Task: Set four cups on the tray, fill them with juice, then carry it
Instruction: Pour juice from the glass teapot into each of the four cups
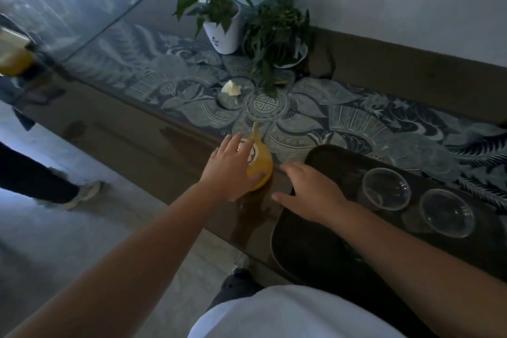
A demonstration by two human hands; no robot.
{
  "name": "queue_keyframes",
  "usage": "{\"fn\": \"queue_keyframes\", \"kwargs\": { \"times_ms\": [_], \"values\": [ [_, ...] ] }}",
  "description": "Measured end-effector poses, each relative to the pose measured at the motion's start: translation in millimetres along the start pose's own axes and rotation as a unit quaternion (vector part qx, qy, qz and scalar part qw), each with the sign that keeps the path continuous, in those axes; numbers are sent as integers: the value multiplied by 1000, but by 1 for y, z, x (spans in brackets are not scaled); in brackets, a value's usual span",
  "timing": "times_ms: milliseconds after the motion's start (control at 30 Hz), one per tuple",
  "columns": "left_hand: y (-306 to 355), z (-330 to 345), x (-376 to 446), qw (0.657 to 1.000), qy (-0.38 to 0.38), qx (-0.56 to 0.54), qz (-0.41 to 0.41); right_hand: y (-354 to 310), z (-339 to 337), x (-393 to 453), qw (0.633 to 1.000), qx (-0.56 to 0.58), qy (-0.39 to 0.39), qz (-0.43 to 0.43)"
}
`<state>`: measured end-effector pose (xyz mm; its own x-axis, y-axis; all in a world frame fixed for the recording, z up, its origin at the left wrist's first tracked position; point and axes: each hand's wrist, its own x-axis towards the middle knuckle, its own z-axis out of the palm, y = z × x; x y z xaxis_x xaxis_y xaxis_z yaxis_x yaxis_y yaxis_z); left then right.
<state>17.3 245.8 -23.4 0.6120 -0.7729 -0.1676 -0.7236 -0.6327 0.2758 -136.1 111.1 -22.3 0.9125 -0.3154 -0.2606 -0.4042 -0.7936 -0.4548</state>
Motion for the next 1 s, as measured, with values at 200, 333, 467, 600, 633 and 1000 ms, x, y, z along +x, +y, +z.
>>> {"fn": "queue_keyframes", "kwargs": {
  "times_ms": [200, 333, 467, 600, 633, 1000],
  "values": [
    [-69, 2, 30, 997, -12, -52, 55, -49, 53, 26, 990, 115, 0, 76],
    [-95, 6, 51, 991, -41, -71, 105, -73, 83, 42, 942, 278, 15, 189],
    [-106, 9, 63, 983, -25, -85, 163, -96, 96, 56, 853, 434, 26, 288],
    [-109, 14, 70, 970, -30, -138, 196, -110, 105, 66, 720, 610, 1, 330],
    [-109, 15, 71, 968, -29, -148, 203, -112, 105, 68, 696, 639, 3, 329],
    [-107, 22, 85, 946, -9, -197, 257, -112, 98, 72, 661, 666, 19, 346]
  ]
}}
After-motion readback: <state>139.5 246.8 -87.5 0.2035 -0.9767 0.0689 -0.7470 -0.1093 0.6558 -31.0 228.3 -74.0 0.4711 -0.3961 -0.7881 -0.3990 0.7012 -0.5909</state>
